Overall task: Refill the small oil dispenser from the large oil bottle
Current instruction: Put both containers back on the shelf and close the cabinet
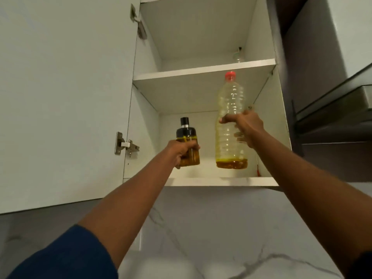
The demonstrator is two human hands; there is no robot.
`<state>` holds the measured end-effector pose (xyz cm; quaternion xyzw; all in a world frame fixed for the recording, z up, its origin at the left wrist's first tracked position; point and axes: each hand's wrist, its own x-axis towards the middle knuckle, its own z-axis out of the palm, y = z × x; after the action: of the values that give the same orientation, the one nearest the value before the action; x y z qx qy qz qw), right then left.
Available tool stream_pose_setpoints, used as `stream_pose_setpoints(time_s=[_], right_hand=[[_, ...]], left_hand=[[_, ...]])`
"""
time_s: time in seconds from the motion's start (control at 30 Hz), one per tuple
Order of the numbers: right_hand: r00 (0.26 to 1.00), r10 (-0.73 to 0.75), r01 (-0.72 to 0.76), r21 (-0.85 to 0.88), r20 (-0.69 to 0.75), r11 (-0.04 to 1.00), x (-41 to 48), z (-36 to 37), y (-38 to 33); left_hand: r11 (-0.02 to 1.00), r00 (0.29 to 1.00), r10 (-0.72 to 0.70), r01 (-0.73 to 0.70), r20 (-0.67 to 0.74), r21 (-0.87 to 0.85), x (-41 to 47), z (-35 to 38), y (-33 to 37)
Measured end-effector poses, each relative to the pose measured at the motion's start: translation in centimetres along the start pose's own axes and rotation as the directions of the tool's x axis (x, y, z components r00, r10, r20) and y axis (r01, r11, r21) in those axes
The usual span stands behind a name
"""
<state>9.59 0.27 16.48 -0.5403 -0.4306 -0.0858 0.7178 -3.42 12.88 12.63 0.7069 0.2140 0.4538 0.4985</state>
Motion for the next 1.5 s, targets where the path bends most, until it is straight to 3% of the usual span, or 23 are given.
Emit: stream_pose_setpoints(time_s=[0.37, 0.97, 1.1, 1.2, 1.4, 1.5], right_hand=[[0.998, 0.064, -0.062, -0.081, 0.025, 0.995, 4.6, 2.5, 6.0], [0.997, 0.067, -0.058, -0.201, 0.038, 0.978, 4.4, 3.0, 7.1], [0.997, -0.044, 0.015, -0.375, -0.068, 0.927, 2.1, 3.7, 6.1], [0.975, -0.188, 0.132, -0.385, -0.114, 0.914, -1.2, 5.0, 4.3], [0.948, -0.315, 0.313, -0.251, 0.03, 0.916, -10.5, 9.6, -1.7], [0.927, -0.355, 0.371, -0.158, 0.117, 0.915, -15.9, 12.2, -5.0]], left_hand=[[0.983, 0.995, -0.092, 0.086, 0.03, 0.163, 4.4, 3.2, -2.2], [0.943, 0.978, -0.206, 0.192, 0.025, 0.272, 2.9, 4.0, -2.2], [0.983, 0.994, -0.022, 0.04, -0.102, 0.179, 0.9, 2.9, -1.7], [0.972, 0.955, 0.143, -0.085, -0.26, 0.221, -1.4, 1.4, -1.2], [0.907, 0.825, 0.379, -0.241, -0.419, 0.345, -10.3, -4.0, -0.3], [0.87, 0.695, 0.476, -0.28, -0.539, 0.406, -15.9, -7.8, -0.4]])
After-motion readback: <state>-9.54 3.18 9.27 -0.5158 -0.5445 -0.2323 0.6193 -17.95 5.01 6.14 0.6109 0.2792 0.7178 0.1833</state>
